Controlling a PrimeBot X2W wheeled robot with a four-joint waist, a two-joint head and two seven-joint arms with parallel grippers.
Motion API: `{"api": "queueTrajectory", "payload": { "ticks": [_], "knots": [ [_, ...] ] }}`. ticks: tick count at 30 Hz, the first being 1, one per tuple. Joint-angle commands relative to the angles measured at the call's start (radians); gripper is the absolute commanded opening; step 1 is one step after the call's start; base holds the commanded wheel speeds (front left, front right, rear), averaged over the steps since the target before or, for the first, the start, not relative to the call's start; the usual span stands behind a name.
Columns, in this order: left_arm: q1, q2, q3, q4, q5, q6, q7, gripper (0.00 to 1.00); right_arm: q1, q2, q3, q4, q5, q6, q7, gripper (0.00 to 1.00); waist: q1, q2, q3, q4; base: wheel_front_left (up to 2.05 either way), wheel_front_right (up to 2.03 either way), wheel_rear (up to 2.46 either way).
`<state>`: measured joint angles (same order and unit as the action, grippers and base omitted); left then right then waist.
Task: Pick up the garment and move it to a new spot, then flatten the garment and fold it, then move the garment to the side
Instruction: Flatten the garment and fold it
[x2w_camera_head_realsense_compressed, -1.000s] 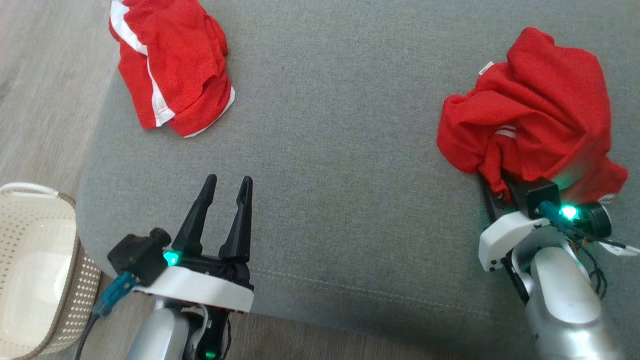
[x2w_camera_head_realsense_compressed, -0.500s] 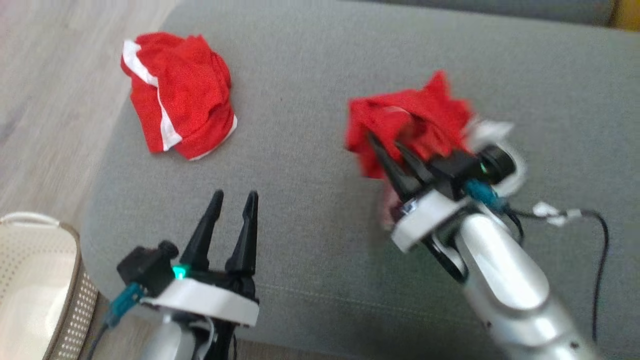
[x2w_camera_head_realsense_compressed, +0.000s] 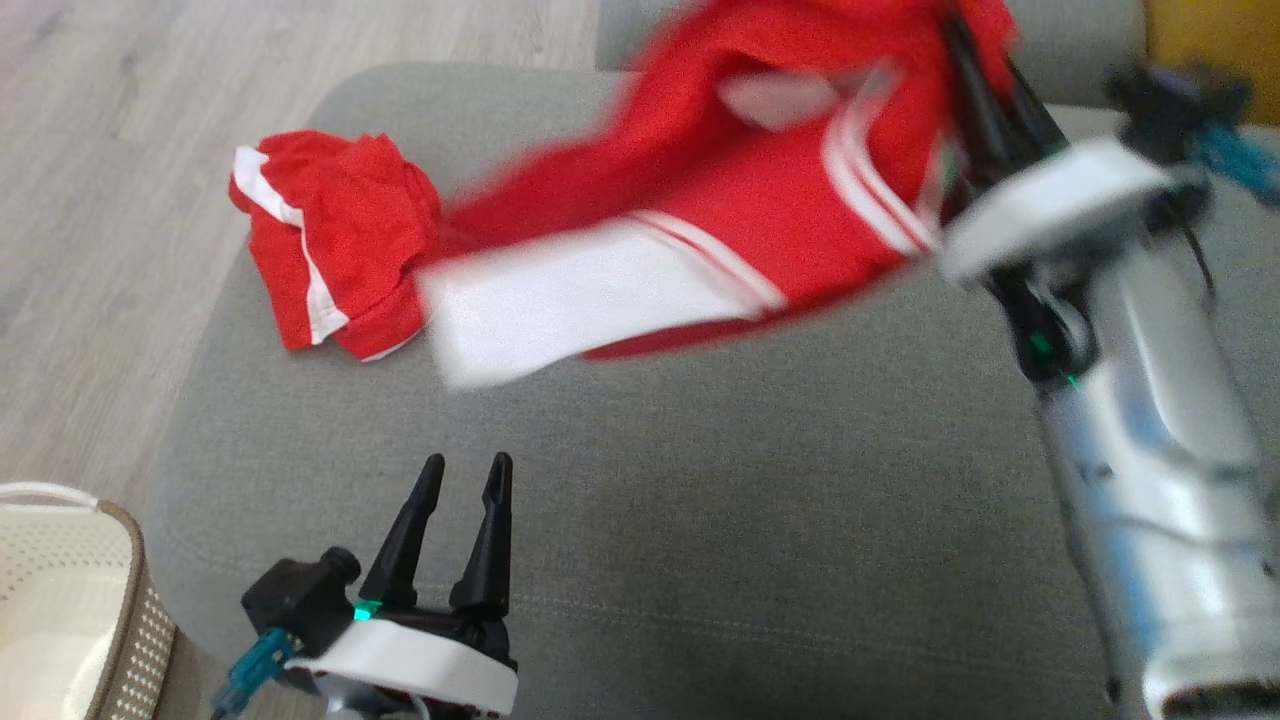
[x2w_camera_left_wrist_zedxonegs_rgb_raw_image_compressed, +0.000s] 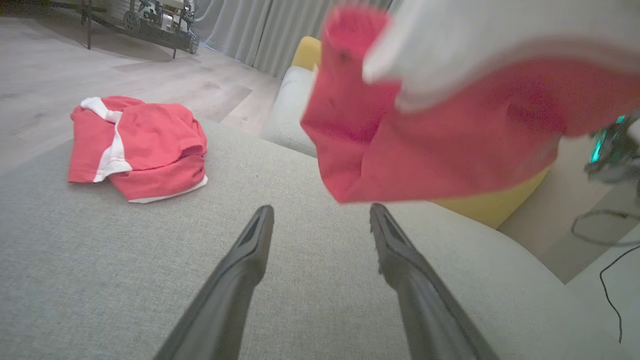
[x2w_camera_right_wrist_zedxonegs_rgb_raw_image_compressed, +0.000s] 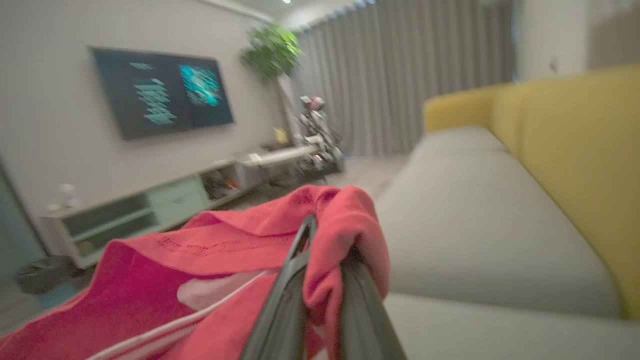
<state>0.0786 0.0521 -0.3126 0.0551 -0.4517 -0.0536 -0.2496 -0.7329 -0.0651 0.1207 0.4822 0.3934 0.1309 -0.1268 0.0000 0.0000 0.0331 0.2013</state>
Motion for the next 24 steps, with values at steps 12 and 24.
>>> {"api": "queueTrajectory", "payload": {
  "ticks": [12, 24],
  "knots": [
    [-0.068, -0.002, 0.028, -0.02, 0.006, -0.025, -0.012, 1.0, 0.162, -0.015, -0.532, 0.189, -0.441, 0.0, -0.005, 1.0, 0.0, 0.0, 0.076, -0.073, 0.0, 0.0, 0.0],
    [-0.1, -0.002, 0.085, -0.043, -0.013, -0.016, -0.012, 1.0, 0.321, 0.015, -0.222, -0.057, -0.196, 0.0, -0.12, 1.0, 0.0, 0.0, 0.044, -0.16, 0.0, 0.0, 0.0]
  ]
}}
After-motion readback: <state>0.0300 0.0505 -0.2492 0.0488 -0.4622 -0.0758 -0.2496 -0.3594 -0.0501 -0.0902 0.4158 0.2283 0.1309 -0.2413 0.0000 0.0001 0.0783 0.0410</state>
